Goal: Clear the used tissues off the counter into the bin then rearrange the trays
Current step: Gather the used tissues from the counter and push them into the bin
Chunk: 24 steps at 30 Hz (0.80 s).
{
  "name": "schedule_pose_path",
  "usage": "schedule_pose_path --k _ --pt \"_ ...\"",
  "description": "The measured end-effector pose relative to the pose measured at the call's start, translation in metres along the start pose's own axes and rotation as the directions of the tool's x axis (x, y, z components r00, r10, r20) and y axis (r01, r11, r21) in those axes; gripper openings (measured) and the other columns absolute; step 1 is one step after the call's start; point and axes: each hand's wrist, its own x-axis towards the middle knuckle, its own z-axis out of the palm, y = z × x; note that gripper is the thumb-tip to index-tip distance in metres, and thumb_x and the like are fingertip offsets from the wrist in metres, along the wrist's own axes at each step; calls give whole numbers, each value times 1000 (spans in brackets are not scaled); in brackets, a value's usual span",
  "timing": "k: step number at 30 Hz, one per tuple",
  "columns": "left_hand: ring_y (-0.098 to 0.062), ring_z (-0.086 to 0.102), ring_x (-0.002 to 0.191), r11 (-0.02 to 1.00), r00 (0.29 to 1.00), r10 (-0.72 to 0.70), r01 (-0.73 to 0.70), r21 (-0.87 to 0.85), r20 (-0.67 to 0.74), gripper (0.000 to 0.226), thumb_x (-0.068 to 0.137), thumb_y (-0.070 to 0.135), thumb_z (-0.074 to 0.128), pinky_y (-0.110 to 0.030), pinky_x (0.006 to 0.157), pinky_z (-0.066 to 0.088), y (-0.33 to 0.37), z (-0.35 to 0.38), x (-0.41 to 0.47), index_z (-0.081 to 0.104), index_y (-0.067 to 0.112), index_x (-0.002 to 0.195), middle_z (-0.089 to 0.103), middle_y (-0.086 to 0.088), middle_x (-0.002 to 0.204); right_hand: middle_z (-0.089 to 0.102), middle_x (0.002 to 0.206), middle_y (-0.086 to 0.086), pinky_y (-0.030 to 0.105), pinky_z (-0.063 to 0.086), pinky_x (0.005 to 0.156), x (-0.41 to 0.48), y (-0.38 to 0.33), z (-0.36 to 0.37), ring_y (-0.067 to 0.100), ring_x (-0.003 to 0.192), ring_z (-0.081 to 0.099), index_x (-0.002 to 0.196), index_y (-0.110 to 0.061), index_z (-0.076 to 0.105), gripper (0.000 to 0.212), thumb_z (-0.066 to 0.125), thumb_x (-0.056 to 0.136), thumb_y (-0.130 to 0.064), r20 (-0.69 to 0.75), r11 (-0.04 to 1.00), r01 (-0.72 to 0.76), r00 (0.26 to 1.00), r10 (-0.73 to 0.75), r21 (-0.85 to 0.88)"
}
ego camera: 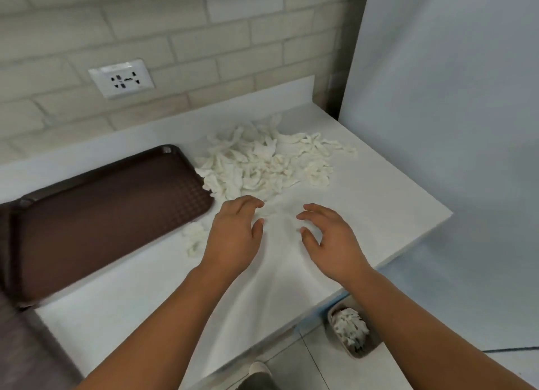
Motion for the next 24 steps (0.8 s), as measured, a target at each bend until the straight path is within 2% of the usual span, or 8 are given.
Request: schedule_pose_path --k 5,8,14,16,18,20,22,24 --pt "-21 51 108 970 986 -162 149 191 50 34 91 31 65 -36 89 44 -80 -10 -12 64 23 123 60 6 127 56 136 -5 22 36 106 28 -24 47 10 130 47 119 -24 67 28 61 92 -20 79 999 39 996 -39 -3" --pt "-21 51 99 950 982 -178 154 272 66 30 89 36 67 -36 80 44 -108 -5 -23 68 25 116 63 6 119 58 134 -3 20 34 106 39 -34 70 11 129 47 119 -22 67 28 60 92 -19 111 998 61 992 -59 -15" --pt "-17 53 92 976 990 -120 104 190 78 10 93 32 64 -33 78 41 -120 3 -30 73 32 98 66 15 105 61 128 -2 17 33 102 53 -40 99 14 123 52 116 -19 69 28 60 90 -14 141 995 62 989 -51 -72" --pt "-12 52 97 988 988 -126 116 102 93 13 94 37 61 -32 81 37 -116 -3 -22 72 34 100 67 20 107 63 124 -3 18 35 101 56 -40 104 15 120 54 113 -20 70 27 60 89 -12 134 994 75 989 -63 -86" --pt "-10 54 103 983 983 -166 171 -70 72 17 94 39 62 -35 89 44 -114 -11 -13 73 32 104 68 20 110 63 121 -4 18 36 100 59 -39 108 14 118 54 112 -20 69 28 59 88 -10 130 993 81 989 -70 -86" --pt "-5 59 105 930 964 -256 264 -256 64 20 93 39 65 -29 95 47 -110 -24 -3 74 30 109 70 18 110 62 121 -5 19 38 98 60 -40 112 14 117 54 113 -20 68 30 57 88 -7 132 993 80 989 -69 -82" --pt "1 64 95 834 935 -341 349 -428 99 18 93 36 66 -22 89 51 -108 -40 5 74 30 108 72 19 102 62 121 -5 21 41 98 60 -41 115 14 117 54 115 -20 66 31 55 89 -7 137 993 85 988 -74 -77" --pt "2 65 76 723 905 -406 404 -560 130 13 96 33 62 -19 72 52 -106 -56 10 73 29 103 73 18 91 62 122 -5 25 44 99 60 -45 118 14 116 54 117 -19 65 29 55 91 -12 157 995 89 984 -79 -53"
